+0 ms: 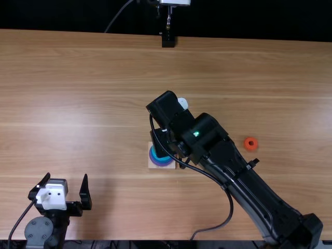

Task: Build the Hanoi tower: stack the rings onto the peg from bottom to top in this color order: purple, dark blue, light blue, dark green, light green, yellow, orange.

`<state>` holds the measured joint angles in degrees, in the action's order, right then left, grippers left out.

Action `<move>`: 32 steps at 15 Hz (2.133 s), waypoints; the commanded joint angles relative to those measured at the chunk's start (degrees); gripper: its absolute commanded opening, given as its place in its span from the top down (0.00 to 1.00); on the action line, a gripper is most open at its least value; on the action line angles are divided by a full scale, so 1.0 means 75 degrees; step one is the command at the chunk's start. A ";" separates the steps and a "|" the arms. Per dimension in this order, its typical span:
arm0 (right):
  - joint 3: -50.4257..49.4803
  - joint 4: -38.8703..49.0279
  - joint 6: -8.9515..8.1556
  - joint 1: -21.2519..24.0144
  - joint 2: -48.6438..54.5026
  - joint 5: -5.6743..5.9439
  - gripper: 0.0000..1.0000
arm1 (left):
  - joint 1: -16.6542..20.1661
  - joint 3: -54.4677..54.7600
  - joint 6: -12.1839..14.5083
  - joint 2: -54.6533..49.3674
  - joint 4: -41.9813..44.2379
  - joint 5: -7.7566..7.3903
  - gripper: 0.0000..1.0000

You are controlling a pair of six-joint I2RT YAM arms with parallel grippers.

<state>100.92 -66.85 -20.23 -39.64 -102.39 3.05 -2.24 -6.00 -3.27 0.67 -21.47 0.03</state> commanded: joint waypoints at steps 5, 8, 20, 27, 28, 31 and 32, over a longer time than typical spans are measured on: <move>0.0114 0.0003 -0.0059 0.0000 -0.0258 0.0072 0.00 | 0.0029 0.0800 0.0028 -0.0089 -0.0610 0.0066 0.00; 0.0243 0.0116 -0.0087 0.0012 -0.0258 0.0072 0.00 | 0.0029 0.0800 0.0014 -0.0089 -0.0610 0.0066 0.00; -0.0015 0.0608 -0.0467 0.3258 -0.0247 0.0086 0.00 | 0.0029 0.0800 0.0014 -0.0089 -0.0610 0.0066 0.00; -0.3636 0.3449 0.0082 0.4746 0.0808 0.0058 0.00 | 0.0029 0.0800 0.0014 -0.0089 -0.0610 0.0066 0.00; -0.4058 0.4011 0.0307 0.4969 0.0843 0.0058 0.00 | 0.0029 0.0800 0.0014 -0.0089 -0.0610 0.0066 0.00; -0.4597 0.4335 0.0546 0.5461 0.0832 0.0072 0.00 | 0.0029 0.0800 0.0014 -0.0089 -0.0610 0.0066 0.00; -0.4644 0.4321 0.0546 0.5566 0.0808 0.0072 0.00 | 0.0029 0.0800 0.0028 -0.0089 -0.0610 0.0066 0.00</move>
<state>66.70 -34.65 -16.62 1.56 -97.45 3.03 -2.24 -6.00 -3.29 0.67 -21.50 0.03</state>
